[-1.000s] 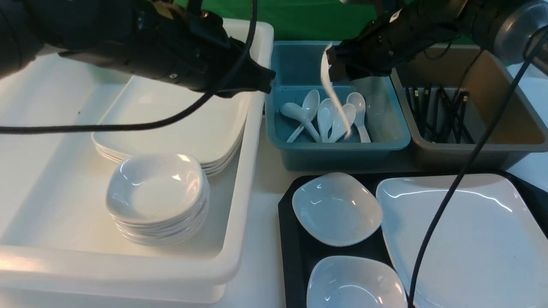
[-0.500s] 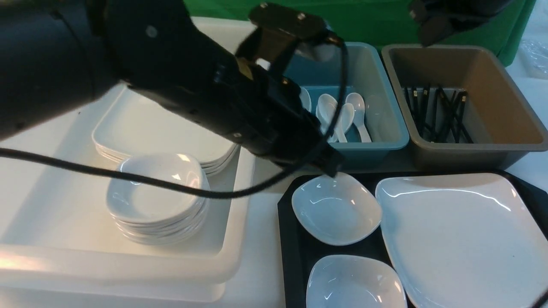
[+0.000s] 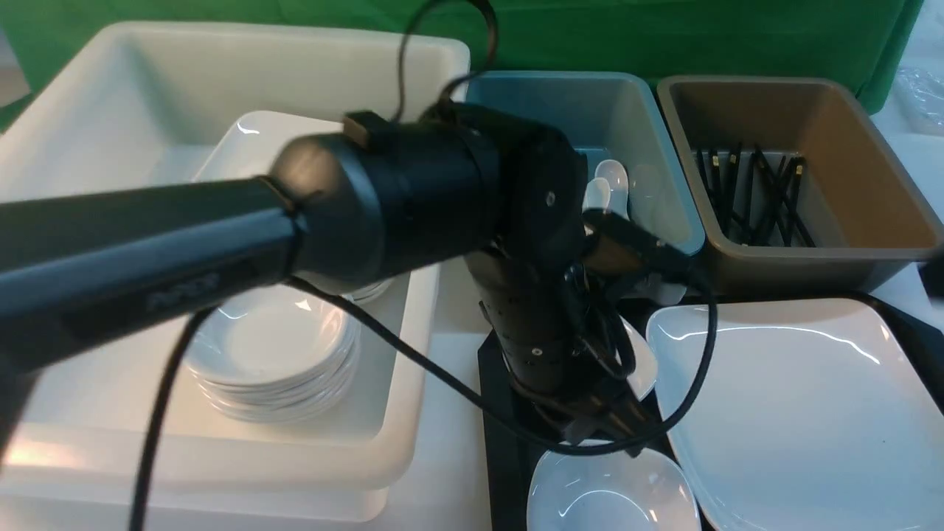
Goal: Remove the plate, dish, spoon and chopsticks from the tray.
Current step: Use the left arm to grab a small plate from the dinner plate
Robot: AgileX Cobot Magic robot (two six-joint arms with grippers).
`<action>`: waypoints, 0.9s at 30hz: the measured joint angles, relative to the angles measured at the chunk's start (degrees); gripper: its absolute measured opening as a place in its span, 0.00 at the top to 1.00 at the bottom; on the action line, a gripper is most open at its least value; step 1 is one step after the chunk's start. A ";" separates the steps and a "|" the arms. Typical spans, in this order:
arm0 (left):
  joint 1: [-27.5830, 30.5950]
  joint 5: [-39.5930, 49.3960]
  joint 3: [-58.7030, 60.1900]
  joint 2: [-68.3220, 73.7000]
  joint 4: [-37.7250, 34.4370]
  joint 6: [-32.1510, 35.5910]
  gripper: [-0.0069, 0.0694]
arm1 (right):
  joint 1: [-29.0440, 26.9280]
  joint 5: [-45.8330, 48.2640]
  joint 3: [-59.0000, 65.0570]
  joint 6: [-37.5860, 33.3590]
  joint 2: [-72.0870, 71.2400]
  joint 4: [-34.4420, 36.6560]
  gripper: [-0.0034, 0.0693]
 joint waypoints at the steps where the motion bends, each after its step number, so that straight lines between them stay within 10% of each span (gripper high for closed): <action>1: 0.00 0.00 0.00 1.11 1.43 -0.74 0.80 | 0.00 -1.09 4.38 0.49 -2.76 0.16 0.92; 14: 0.00 -1.47 -0.06 7.66 3.33 -1.67 0.38 | 0.00 -8.81 24.00 -10.29 -18.09 11.25 0.92; 27: -0.17 -2.49 -0.53 10.98 0.51 -2.07 0.58 | 0.00 -9.81 24.39 -12.11 -18.45 11.80 0.92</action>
